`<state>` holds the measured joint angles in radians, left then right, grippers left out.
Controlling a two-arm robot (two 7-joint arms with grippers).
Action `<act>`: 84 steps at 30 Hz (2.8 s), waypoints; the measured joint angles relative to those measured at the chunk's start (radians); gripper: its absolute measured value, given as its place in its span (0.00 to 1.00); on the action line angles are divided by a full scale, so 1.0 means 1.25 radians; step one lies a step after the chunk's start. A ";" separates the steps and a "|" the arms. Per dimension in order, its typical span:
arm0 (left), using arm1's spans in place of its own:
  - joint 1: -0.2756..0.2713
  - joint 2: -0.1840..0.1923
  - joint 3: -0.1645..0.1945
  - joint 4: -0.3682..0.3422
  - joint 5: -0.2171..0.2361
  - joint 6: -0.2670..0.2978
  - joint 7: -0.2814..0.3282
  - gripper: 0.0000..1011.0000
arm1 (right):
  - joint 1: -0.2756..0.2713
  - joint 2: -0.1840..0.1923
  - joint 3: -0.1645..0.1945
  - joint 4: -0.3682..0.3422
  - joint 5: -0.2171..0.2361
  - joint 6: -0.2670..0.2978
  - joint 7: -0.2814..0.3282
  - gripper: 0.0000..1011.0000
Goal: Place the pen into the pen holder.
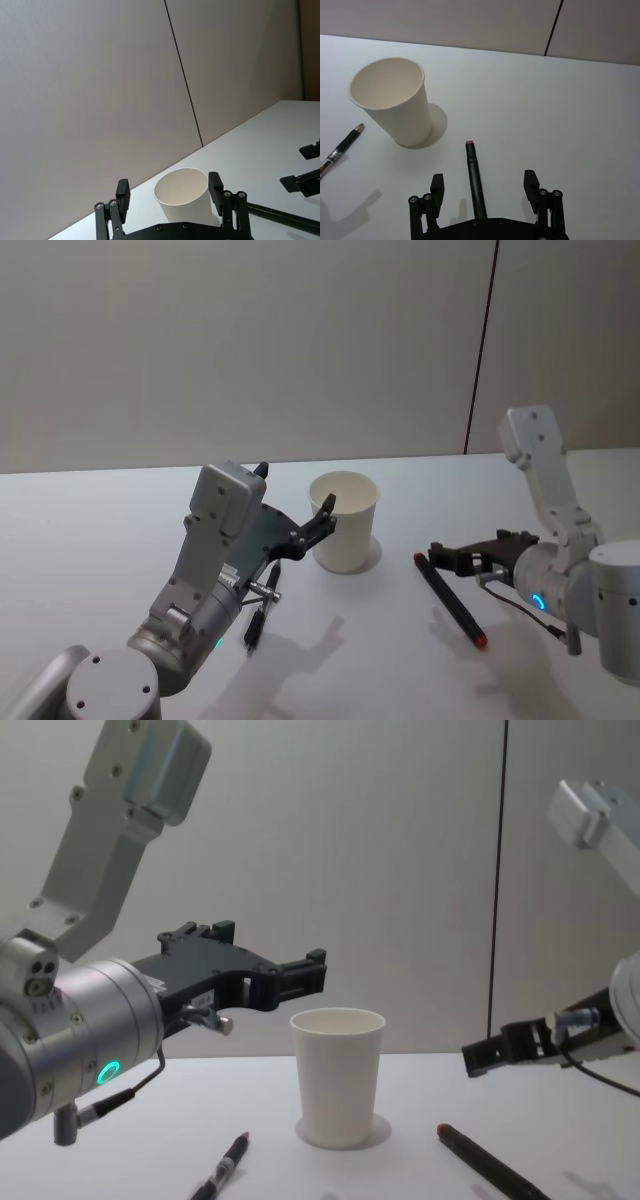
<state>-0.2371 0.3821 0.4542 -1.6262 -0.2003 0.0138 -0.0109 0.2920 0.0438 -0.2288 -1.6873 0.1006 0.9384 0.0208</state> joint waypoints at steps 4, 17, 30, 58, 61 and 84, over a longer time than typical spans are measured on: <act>0.000 0.000 0.000 0.000 0.000 0.000 0.000 0.99 | 0.006 -0.003 0.006 0.013 0.003 0.002 -0.001 0.99; 0.000 0.000 0.000 0.000 0.000 0.000 0.000 0.99 | 0.053 -0.018 0.020 0.099 0.006 -0.004 0.019 0.99; 0.000 0.000 0.000 0.000 0.000 0.000 0.000 0.99 | 0.103 -0.030 0.021 0.203 -0.017 -0.028 0.070 0.99; 0.000 0.000 0.000 0.000 0.000 0.000 0.000 0.99 | 0.172 -0.048 0.010 0.379 -0.055 -0.094 0.146 0.99; 0.000 0.000 0.000 0.000 0.000 0.000 0.000 0.99 | 0.176 -0.050 0.009 0.389 -0.056 -0.098 0.148 0.99; 0.000 0.000 0.000 0.000 0.000 0.000 0.000 0.99 | 0.204 -0.060 0.001 0.451 -0.084 -0.118 0.165 0.48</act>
<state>-0.2371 0.3821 0.4542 -1.6262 -0.2004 0.0139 -0.0109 0.5467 -0.0308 -0.2280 -1.1236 -0.0040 0.7908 0.2267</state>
